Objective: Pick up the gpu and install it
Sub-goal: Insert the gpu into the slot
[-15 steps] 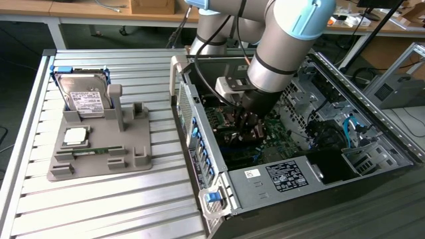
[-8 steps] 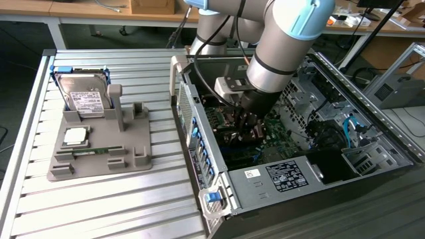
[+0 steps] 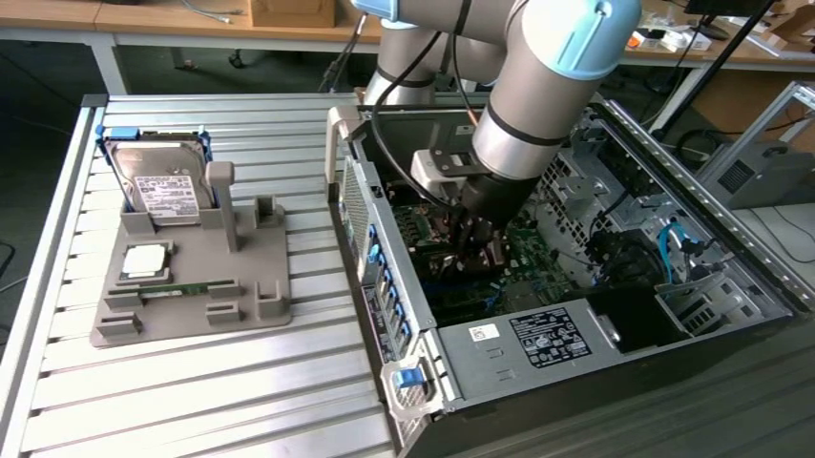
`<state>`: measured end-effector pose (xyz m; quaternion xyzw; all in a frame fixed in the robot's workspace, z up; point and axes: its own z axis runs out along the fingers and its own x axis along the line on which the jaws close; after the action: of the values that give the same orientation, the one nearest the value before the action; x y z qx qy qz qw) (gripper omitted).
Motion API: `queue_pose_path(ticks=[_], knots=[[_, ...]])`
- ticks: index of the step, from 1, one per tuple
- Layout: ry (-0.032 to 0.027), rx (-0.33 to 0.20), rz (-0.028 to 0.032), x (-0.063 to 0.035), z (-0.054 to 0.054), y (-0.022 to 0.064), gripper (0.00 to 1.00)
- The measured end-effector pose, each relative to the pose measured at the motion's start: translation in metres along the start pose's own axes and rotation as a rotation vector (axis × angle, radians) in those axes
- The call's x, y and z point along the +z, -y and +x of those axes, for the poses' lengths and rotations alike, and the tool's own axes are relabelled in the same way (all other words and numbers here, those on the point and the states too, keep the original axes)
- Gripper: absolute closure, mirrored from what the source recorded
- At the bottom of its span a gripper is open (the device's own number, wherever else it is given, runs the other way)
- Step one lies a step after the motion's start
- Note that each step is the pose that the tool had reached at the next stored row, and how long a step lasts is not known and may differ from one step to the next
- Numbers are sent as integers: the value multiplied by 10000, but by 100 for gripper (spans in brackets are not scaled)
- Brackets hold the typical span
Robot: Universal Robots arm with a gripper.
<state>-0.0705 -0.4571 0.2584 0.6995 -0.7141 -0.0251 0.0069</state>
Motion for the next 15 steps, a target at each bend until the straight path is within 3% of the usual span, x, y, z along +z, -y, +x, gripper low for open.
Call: queue_pose_path(ticks=[15], knots=[[-1, 3, 2, -3, 15, -6, 73]])
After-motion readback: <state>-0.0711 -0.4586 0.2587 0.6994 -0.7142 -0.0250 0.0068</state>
